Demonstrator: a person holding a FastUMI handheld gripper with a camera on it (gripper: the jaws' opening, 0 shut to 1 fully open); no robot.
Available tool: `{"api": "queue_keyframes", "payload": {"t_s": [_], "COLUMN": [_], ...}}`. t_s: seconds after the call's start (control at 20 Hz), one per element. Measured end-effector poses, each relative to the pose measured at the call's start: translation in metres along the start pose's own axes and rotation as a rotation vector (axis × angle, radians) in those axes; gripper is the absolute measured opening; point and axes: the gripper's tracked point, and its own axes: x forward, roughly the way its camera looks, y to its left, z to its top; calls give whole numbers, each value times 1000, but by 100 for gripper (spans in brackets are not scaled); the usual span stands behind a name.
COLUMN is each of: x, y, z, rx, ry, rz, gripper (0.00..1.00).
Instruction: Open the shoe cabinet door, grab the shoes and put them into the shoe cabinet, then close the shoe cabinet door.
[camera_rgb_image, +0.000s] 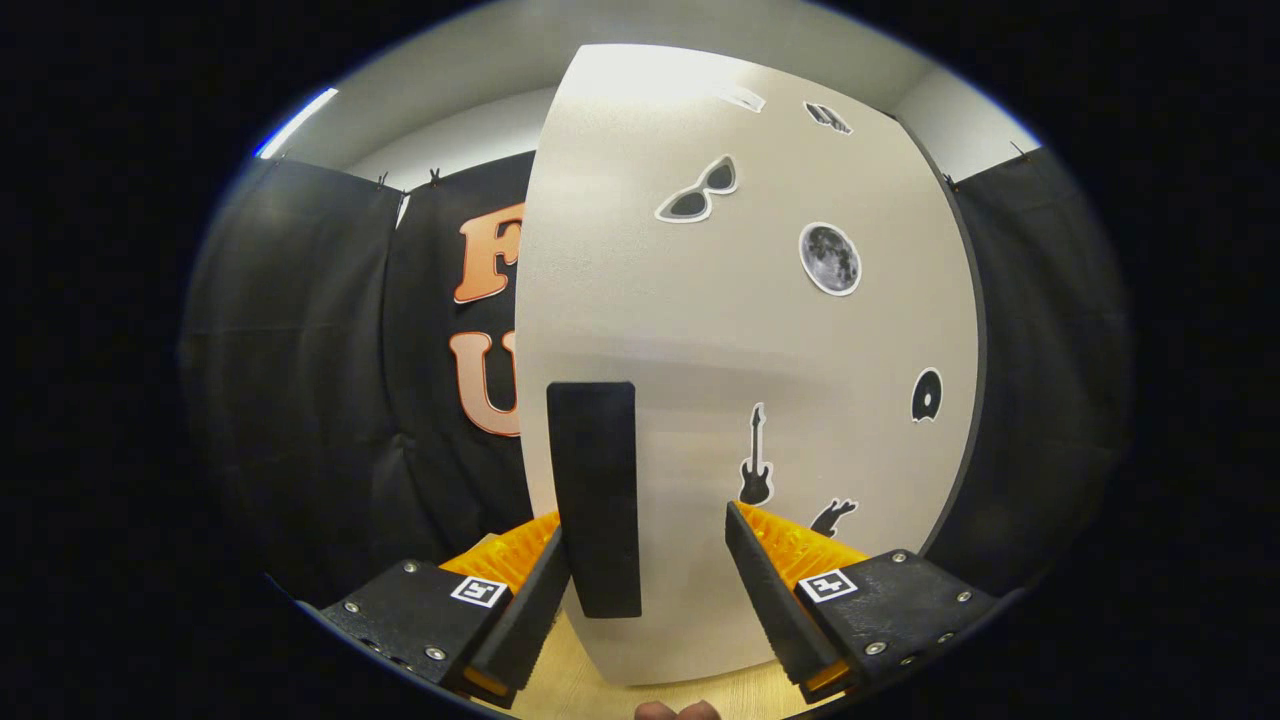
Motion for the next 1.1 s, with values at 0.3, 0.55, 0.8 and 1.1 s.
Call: {"api": "queue_keyframes", "payload": {"t_s": [0.3,0.55,0.8,1.1], "x": [16,26,29,23], "y": [6,8,9,22], "z": [3,5,5,14], "rx": [-12,-40,-99,-46], "ry": [1,4,-6,1], "rz": [-19,-50,-72,-42], "gripper": [91,91,92,93]}}
